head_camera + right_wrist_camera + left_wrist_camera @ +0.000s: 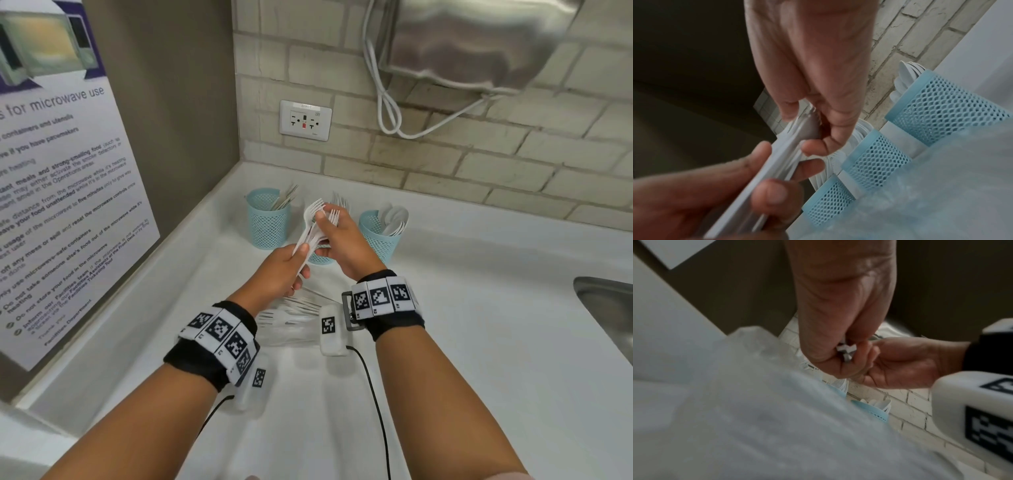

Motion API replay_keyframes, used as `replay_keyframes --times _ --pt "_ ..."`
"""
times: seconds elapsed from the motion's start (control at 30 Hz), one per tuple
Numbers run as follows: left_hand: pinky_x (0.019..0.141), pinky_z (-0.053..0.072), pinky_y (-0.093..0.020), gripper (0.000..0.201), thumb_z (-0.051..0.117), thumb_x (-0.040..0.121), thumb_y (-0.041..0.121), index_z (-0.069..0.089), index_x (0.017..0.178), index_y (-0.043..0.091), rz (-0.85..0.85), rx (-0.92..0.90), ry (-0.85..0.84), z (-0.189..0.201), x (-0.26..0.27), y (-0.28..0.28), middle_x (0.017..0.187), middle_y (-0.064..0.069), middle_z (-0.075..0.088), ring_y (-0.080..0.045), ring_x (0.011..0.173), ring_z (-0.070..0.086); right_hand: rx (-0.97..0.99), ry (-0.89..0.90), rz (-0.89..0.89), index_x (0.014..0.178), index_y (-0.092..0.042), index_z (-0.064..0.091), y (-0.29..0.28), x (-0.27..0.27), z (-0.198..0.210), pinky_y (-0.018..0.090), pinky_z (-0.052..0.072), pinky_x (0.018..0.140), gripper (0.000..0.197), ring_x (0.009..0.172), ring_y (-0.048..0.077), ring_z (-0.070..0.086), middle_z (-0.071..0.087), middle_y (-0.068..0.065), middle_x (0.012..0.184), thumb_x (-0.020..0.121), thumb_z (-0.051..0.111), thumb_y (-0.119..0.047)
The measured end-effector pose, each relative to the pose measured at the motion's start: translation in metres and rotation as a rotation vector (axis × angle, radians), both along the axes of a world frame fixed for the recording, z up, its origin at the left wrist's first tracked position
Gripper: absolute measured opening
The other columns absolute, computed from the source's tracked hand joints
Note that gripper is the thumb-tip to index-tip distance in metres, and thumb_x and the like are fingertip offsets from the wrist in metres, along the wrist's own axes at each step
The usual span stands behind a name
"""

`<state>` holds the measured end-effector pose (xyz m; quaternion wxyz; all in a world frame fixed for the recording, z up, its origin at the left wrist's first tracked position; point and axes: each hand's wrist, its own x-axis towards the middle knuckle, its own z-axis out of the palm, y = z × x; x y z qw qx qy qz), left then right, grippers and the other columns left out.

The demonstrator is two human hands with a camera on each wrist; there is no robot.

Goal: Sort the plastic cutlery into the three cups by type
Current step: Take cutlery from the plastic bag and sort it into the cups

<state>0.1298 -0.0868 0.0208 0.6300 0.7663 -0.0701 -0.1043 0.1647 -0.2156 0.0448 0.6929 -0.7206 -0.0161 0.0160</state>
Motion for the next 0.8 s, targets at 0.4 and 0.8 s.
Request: replay_keyframes --times 0.4,0.8 --pt "0.055 0.052 -0.025 0.038 0.031 0.103 0.031 0.060 0.112 0.009 -0.108 -0.366 0.361 0.005 -0.002 0.008 0.087 -0.005 0.069 -0.014 0.063 0.063 0.349 0.062 -0.030 0.124 -0.009 0.041 -0.006 0.008 -0.007 0.026 0.050 0.073 0.034 0.084 0.018 0.058 0.058 0.008 0.098 0.097 0.030 0.007" --pt "0.040 0.035 -0.015 0.046 0.032 0.099 0.044 0.057 0.118 0.009 -0.227 -0.336 0.430 -0.002 0.000 0.008 0.061 0.004 0.048 -0.006 0.046 0.042 0.565 0.052 0.097 0.110 -0.008 0.047 -0.003 0.003 -0.009 0.025 0.059 0.067 0.023 0.069 0.015 0.069 0.063 0.012 0.083 0.093 0.044 0.008"
